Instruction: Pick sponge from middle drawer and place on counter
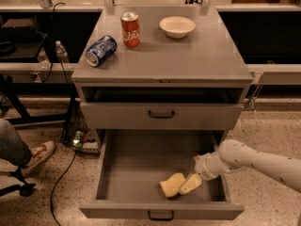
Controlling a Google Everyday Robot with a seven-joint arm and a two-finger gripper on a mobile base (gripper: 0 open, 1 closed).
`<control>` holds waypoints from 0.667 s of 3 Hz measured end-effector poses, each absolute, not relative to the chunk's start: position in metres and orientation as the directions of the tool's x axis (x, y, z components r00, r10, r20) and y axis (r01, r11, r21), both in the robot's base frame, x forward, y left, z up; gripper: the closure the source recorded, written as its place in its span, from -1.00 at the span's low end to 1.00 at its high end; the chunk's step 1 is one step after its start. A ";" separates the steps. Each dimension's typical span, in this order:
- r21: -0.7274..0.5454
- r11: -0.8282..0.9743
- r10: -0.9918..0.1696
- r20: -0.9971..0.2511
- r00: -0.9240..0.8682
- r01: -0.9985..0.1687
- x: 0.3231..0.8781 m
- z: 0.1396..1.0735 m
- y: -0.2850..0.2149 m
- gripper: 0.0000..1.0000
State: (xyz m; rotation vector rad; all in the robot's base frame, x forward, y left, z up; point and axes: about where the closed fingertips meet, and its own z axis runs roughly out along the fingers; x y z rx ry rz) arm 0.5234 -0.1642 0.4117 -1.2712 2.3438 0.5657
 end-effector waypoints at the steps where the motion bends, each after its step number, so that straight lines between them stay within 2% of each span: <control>1: 0.165 0.477 -0.676 -0.558 -0.481 -0.863 0.521 0.393 -0.155 -1.00; 2: 0.168 0.443 -0.677 -0.581 -0.452 -0.880 0.522 0.381 -0.136 -1.00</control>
Offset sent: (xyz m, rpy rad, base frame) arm 0.0026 0.0533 -0.0446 0.0925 -0.0351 0.1007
